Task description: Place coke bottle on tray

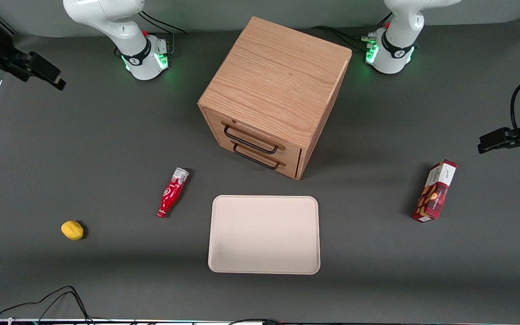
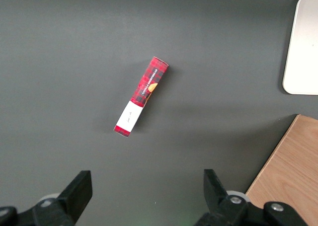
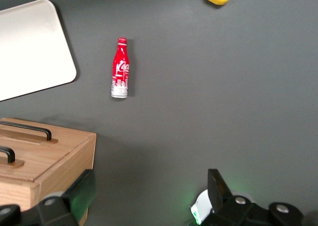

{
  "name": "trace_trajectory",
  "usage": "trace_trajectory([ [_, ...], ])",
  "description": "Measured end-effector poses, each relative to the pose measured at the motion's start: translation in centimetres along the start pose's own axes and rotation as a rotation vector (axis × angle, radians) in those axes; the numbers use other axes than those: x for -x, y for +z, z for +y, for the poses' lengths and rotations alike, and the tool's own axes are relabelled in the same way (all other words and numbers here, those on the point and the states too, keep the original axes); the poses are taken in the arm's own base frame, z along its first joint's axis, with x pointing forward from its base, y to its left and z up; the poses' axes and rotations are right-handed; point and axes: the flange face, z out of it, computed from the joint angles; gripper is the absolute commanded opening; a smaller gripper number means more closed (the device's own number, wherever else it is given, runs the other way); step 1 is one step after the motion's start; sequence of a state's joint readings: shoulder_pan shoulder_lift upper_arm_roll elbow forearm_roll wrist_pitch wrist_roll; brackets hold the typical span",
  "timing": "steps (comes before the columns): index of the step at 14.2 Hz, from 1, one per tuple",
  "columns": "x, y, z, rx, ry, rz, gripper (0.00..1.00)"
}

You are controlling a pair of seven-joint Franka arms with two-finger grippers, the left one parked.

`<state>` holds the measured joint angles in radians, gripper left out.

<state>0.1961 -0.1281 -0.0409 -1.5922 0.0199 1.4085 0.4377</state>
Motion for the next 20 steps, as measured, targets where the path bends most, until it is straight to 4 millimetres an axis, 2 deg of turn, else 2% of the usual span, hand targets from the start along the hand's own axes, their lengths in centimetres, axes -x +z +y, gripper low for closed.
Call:
trace_trajectory([
  [2,-3.3,4.5,-4.7,0.013,0.04,-0.009,1.0],
  [3,-5.4,7.8,-6.6,0.014,0.084,-0.029,1.0],
  [5,-9.3,15.8,-9.6,0.009,0.194,-0.088,1.0],
  [8,-13.7,28.4,-11.9,0.036,0.304,-0.142,1.0],
  [10,-15.1,35.7,-12.3,0.044,0.328,-0.152,1.0],
  [11,-15.2,38.6,-12.3,0.039,0.334,-0.146,1.0],
  [12,-15.0,41.1,-12.3,0.033,0.335,-0.139,1.0],
  [14,-14.0,44.3,-12.5,0.022,0.335,-0.128,1.0],
  [17,-12.3,47.0,-12.2,0.02,0.335,-0.128,1.0],
  [18,-11.8,47.8,-12.0,0.021,0.334,-0.129,0.73],
  [19,-11.4,48.4,-11.9,0.022,0.334,-0.13,0.12],
  [20,-11.0,48.8,-11.7,0.022,0.334,-0.13,0.0],
])
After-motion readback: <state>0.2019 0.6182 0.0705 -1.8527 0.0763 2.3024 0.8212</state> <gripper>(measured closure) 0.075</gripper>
